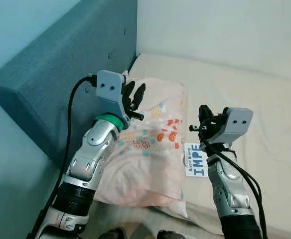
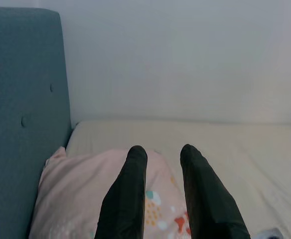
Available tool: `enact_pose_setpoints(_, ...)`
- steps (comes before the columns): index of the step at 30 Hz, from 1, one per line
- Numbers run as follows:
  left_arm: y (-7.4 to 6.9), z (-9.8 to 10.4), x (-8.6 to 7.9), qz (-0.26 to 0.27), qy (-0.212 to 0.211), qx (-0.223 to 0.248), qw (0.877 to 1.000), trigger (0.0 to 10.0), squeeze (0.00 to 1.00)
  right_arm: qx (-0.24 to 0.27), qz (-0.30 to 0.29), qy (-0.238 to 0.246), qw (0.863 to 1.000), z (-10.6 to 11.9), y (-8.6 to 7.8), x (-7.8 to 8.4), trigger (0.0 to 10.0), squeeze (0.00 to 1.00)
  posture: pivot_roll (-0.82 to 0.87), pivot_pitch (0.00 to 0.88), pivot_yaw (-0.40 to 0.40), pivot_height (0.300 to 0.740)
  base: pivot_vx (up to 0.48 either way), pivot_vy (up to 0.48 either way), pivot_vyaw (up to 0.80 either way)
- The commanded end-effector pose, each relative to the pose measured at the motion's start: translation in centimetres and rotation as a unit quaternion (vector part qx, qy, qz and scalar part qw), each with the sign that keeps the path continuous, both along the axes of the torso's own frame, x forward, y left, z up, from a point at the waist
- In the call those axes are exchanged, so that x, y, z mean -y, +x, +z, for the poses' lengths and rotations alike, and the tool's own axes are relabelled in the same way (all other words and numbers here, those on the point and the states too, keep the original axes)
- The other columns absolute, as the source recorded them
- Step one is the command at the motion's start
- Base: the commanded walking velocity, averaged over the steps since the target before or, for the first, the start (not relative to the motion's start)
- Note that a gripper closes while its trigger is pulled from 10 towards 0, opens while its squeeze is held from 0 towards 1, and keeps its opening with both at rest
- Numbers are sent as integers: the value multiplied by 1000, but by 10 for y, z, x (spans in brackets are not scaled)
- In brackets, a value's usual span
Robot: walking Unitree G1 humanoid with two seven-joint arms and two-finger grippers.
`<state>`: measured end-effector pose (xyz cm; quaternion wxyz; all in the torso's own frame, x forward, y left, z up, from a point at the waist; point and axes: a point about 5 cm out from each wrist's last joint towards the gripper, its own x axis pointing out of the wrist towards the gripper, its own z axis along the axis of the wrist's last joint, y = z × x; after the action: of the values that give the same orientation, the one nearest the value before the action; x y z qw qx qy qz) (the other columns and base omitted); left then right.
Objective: Clean up the room
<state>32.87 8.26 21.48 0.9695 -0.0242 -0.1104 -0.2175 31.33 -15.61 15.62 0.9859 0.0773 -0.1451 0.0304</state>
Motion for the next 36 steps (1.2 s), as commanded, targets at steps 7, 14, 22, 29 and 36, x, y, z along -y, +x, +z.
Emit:
enact_pose_setpoints(7, 0, -50, -19, 26, 36, -104, 994, 10000, 0, -16, -8, 3, 1000, -10, -2, 3, 10000, 0, -59, 87, 46, 696, 0, 0, 0)
enact_pose_setpoints(14, 2, -83, -51, 101, 31, -173, 979, 10000, 0, -18, -7, 1, 1000, -11, -3, 4, 10000, 0, -55, 92, 42, 666, 0, 0, 0)
enact_pose_setpoints(22, 4, -92, -58, 136, 23, -190, 972, 10000, 0, -20, -3, 0, 1000, -12, -2, 2, 10000, 0, -53, 99, 38, 641, 0, 0, 0)
enact_pose_setpoints(29, 7, -90, -57, 139, 18, -190, 972, 10000, 0, -24, -5, 2, 1000, -13, -2, 2, 10000, 0, -53, 106, 37, 626, 0, 0, 0)
enact_pose_setpoints(36, 9, -88, -54, 138, 12, -190, 972, 10000, 0, -22, -3, 5, 1000, -13, -2, 1, 10000, 0, -51, 110, 40, 626, 0, 0, 0)
